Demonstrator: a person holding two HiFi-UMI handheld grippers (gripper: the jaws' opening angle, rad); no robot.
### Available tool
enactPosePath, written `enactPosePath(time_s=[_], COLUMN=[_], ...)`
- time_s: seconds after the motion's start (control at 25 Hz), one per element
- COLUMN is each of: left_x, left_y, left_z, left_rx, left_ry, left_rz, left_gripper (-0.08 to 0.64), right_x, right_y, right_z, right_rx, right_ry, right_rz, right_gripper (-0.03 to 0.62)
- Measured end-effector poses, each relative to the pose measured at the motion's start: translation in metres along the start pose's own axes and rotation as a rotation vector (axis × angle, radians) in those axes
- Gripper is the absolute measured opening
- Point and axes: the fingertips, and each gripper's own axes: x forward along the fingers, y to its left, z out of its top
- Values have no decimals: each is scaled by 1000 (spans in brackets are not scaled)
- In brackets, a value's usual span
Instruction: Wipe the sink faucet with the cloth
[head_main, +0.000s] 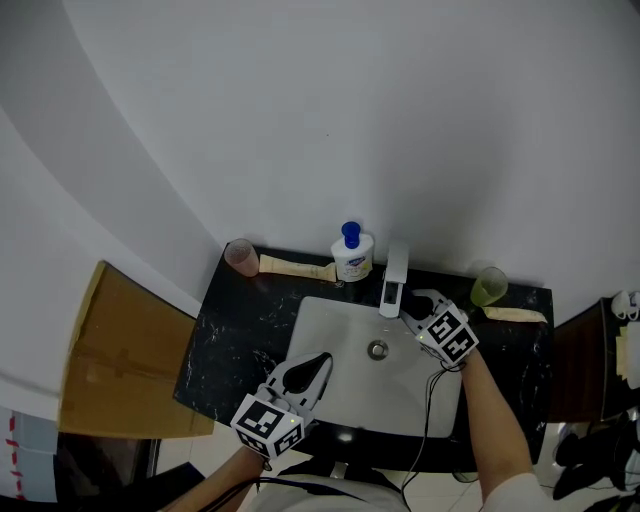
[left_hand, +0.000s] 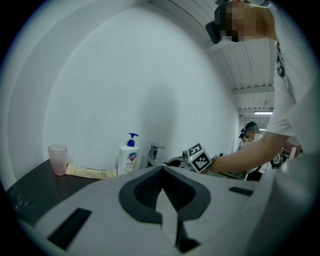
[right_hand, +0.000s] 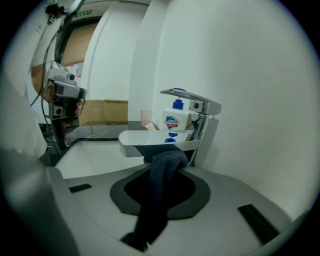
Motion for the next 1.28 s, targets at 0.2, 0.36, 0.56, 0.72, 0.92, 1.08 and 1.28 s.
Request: enactPosePath(time_s=[0.2, 0.36, 0.56, 0.72, 0.92, 1.08, 1.28], left_x=[4, 8, 5, 0, 1, 2, 1], left_y=[-2, -7, -6, -2, -2, -1, 0], left_z=[-2, -2, 2, 3, 3, 2, 0], left_rx=[-5, -3, -2, -4, 1, -2, -1], left_ry=[1, 4, 0, -1, 0, 1, 6], left_rz=[-18, -35, -32, -18, -19, -21, -13], left_gripper=[2, 2, 2, 2, 2, 2, 2], right_x=[-13, -9, 3, 3, -12, -16, -10], right_y=[42, 8, -38, -17, 42, 36, -27], right_z=[-7, -18, -9, -3, -2, -11, -9], right_rx=[-15, 35, 114, 104, 27, 51, 104], right_ry=[20, 38, 0, -26, -29, -22, -27], right_rz=[156, 24, -88, -3, 162, 129, -71], right_gripper=[66, 66, 66, 66, 66, 66, 66])
